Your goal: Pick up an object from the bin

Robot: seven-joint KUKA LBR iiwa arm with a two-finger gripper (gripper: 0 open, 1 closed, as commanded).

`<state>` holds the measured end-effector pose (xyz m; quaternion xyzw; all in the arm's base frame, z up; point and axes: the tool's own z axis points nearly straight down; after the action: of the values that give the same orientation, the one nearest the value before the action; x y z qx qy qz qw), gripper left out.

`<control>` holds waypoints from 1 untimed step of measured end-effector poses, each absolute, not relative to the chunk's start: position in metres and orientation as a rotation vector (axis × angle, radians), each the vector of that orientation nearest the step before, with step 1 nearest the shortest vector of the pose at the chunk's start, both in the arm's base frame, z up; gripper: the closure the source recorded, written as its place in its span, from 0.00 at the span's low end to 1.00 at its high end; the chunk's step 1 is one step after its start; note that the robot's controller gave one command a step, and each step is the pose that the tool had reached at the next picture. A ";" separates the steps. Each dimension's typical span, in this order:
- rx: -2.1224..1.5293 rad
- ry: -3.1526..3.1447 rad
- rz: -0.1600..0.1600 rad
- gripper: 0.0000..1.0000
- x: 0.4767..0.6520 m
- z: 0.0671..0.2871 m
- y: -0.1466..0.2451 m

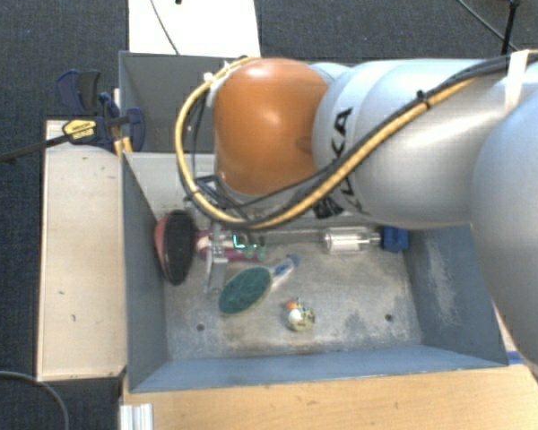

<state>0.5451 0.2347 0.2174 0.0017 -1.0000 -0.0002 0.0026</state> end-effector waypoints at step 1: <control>0.431 -3.107 0.001 0.00 0.532 0.067 0.129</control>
Offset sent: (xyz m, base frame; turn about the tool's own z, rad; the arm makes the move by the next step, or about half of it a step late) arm -0.0114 -0.1033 -0.1474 -0.2762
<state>0.5325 0.1288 0.0670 0.1374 -0.9905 0.0003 0.0025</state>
